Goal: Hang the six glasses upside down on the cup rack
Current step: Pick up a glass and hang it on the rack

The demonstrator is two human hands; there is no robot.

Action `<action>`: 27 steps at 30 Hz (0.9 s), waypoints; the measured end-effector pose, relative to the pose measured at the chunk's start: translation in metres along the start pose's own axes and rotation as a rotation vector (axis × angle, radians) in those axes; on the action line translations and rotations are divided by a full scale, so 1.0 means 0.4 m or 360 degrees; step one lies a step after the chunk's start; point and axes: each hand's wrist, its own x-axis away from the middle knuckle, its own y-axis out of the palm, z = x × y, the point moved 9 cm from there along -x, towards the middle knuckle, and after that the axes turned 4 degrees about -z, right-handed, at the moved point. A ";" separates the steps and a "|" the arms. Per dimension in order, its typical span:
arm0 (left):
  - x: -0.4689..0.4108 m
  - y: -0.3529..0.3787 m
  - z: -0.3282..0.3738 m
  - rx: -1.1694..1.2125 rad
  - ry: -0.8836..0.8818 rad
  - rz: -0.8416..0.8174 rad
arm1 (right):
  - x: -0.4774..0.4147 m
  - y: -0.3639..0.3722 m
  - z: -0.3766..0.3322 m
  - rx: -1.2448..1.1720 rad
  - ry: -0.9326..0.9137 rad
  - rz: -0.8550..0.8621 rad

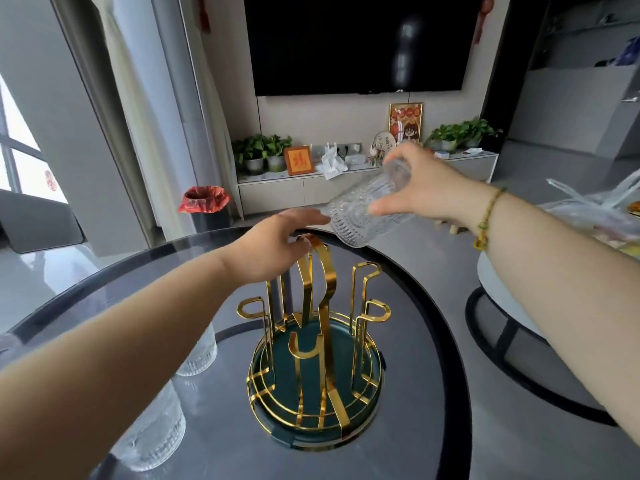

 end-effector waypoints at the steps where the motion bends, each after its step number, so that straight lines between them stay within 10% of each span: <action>1: 0.009 0.001 -0.002 0.0202 -0.0059 0.0027 | -0.020 0.009 -0.014 0.0031 -0.0037 -0.0020; 3: 0.027 0.007 0.004 0.0413 -0.0137 0.0081 | -0.055 0.035 -0.038 0.0118 -0.0089 -0.0109; 9: 0.042 0.058 -0.019 -0.0476 -0.0363 -0.0048 | -0.104 0.124 -0.055 0.0225 -0.0128 -0.0298; 27: 0.042 0.035 -0.061 -0.0620 -0.0287 -0.0098 | -0.089 0.357 -0.006 0.0314 -0.0151 -0.0628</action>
